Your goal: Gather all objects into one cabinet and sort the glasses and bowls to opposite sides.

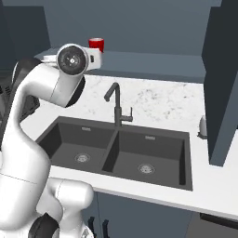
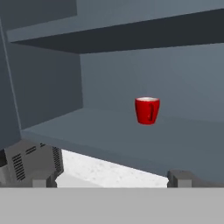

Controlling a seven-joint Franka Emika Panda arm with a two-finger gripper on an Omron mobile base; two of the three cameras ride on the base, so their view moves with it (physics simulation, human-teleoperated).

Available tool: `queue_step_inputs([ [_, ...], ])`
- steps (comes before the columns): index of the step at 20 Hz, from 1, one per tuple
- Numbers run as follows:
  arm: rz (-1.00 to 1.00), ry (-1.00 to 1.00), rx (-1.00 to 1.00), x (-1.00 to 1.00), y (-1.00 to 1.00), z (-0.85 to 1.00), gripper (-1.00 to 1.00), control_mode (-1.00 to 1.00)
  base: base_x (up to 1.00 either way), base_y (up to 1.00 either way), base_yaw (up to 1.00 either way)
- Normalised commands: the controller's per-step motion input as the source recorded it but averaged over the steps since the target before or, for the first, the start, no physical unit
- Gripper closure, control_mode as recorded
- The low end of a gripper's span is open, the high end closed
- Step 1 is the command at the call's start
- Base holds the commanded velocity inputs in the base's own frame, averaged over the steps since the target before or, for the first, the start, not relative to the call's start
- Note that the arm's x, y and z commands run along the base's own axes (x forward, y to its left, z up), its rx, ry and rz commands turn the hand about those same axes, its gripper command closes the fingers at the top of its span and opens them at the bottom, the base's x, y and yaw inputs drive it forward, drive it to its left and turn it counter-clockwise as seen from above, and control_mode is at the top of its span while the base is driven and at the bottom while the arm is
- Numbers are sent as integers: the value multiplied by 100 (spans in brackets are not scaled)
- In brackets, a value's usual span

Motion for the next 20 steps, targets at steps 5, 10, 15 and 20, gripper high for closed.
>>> queue_step_inputs([
  [5, 0, 19, 0, 67, 0, 12, -100, -100, 0, 0, 0],
  [10, 0, 18, 0, 68, 0, 0, -100, -100, 0, 0, 0],
  [15, 0, 14, 0, 64, 0, 3, -100, -100, 0, 0, 0],
  [20, 0, 5, 0, 57, 0, 8, -100, -100, 0, 0, 0],
])
